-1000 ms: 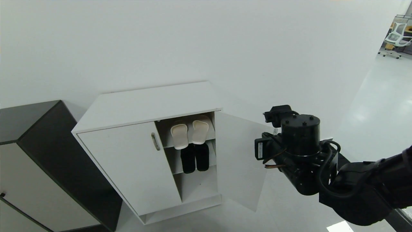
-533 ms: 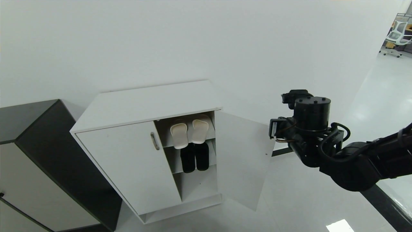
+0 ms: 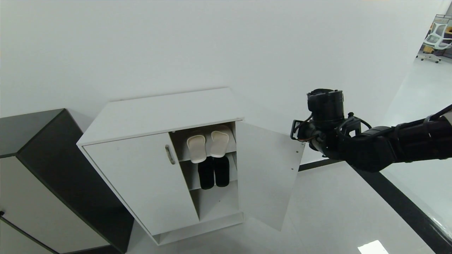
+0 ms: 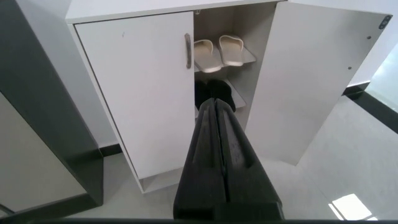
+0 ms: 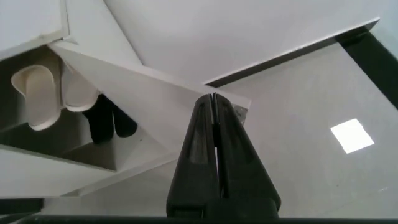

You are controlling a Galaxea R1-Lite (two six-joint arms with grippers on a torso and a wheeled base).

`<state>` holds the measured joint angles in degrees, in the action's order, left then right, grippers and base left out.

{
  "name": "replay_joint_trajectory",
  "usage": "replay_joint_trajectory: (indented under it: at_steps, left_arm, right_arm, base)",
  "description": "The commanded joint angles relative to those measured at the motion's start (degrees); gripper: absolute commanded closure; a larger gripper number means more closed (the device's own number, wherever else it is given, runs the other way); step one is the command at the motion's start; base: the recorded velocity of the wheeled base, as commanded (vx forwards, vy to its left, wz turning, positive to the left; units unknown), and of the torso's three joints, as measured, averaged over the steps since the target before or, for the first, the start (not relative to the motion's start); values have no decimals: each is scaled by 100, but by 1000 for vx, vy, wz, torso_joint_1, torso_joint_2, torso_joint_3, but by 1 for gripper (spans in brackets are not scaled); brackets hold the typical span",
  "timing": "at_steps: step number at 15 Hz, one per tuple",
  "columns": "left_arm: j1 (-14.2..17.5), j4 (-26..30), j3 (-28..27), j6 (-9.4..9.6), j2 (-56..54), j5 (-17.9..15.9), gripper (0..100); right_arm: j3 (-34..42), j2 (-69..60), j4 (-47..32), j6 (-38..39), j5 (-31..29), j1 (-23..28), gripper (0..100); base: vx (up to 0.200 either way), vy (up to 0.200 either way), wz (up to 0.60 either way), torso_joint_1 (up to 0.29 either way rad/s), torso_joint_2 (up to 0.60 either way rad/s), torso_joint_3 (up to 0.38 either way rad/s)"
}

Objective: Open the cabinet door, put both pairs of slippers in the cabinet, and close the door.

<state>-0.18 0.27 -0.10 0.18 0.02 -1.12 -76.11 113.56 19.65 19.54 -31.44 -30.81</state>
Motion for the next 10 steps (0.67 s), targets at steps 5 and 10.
replay_joint_trajectory:
  at_steps: [5, 10]
  left_arm:
    - [1, 0, 1, -1, -2, -2, 100]
    - [1, 0, 1, -1, -2, -2, 100]
  right_arm:
    - [-572, 844, 12, 111, 138, 382, 100]
    - [-581, 1002, 135, 94, 147, 400, 100]
  base:
    - [0, 0, 0, 0, 0, 0]
    - [0, 0, 0, 0, 0, 0]
